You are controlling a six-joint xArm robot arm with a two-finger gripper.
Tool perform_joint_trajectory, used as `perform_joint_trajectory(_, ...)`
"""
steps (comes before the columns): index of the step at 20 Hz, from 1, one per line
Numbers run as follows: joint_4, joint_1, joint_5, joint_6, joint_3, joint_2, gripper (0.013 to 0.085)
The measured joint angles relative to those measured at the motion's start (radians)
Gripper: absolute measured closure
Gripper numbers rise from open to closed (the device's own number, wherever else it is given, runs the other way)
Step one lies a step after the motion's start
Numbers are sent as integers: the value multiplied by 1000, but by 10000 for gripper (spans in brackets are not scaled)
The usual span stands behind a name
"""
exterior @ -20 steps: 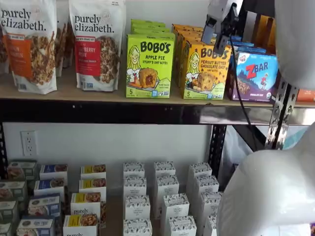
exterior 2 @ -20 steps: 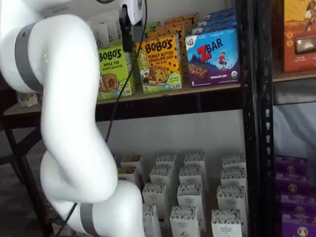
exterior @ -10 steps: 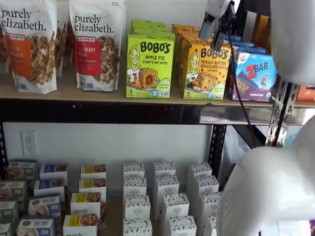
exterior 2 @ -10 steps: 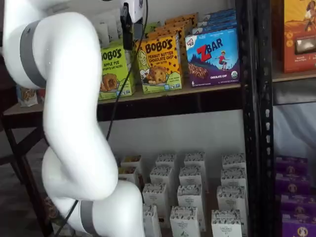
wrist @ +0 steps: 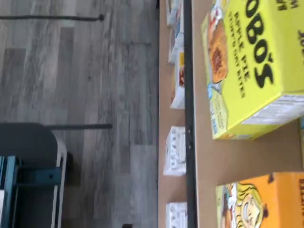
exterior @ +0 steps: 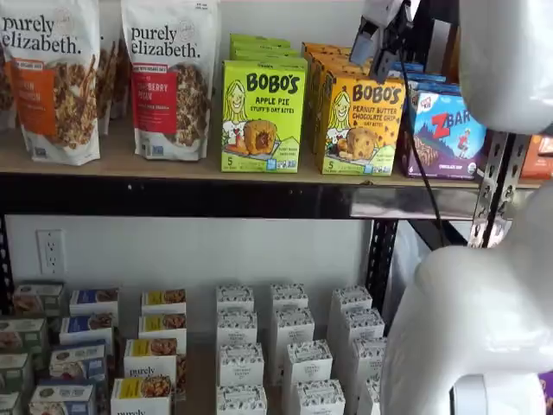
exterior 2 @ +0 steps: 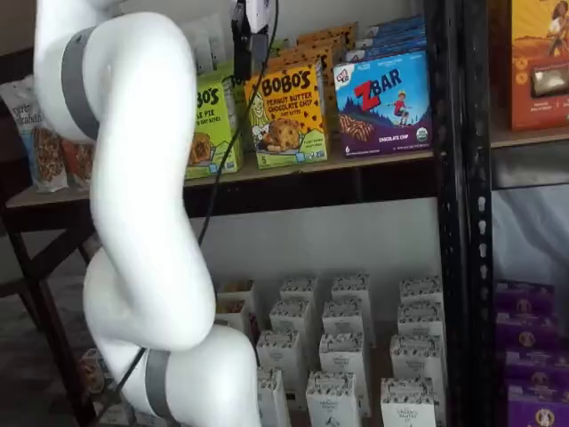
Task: Pick up the orange box on the top shelf, the fifth box from the left
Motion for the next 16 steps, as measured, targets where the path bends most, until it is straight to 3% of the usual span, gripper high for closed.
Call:
perform_joint_trajectory(5, 117, -60, 40, -16, -40, 41, 130)
perform_joint_trajectory(10, 141, -81, 27, -29, -34, 39, 130)
perform_joint_trajectory(16, 142, -84, -95, -44, 64, -34, 130)
